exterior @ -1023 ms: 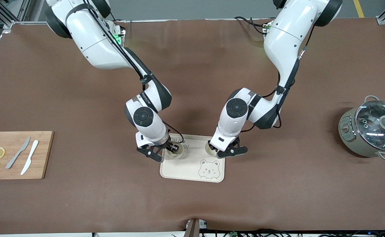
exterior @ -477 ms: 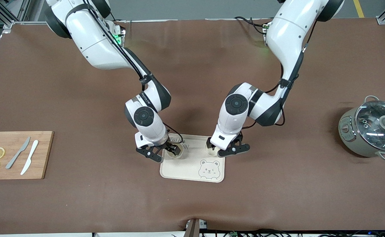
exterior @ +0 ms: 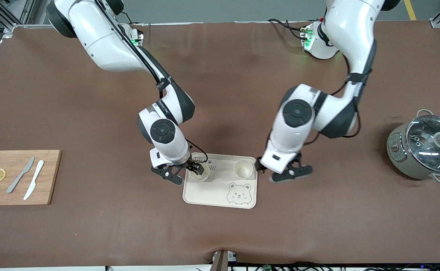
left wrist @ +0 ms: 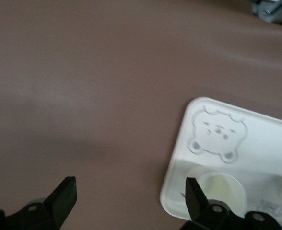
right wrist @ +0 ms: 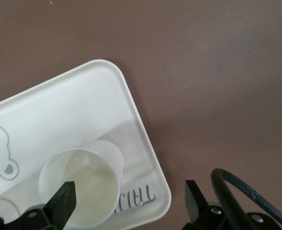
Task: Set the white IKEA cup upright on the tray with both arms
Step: 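Lift both grippers away from the cups on the tray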
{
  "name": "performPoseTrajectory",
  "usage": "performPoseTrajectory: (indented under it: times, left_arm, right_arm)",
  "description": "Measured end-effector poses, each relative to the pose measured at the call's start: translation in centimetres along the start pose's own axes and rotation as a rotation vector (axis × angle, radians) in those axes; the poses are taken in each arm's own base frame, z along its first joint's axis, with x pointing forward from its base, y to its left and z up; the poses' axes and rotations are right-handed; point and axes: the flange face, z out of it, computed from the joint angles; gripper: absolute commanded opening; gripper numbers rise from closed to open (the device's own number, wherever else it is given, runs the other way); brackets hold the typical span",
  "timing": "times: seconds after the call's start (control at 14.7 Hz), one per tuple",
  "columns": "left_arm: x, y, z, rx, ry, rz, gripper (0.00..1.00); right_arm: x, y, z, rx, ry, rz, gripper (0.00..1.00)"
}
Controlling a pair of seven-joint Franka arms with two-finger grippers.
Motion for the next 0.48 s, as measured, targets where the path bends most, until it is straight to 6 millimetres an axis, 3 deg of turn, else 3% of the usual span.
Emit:
performPoseTrajectory:
  times: [0.2,0.48]
  left_arm:
    - [3.7,-5.3,-0.1,0.01,0.011,0.042,1.0]
    - [5.5,-8.8,-1.5,0.029,0.001,0.132,1.0]
  right_arm:
    - [-0.4,0.8,-6.4,-0.054,-0.012,-0.001,1.0]
    - [-1.0,3.3,-14.8,-0.122,-0.051,-0.032,1.0]
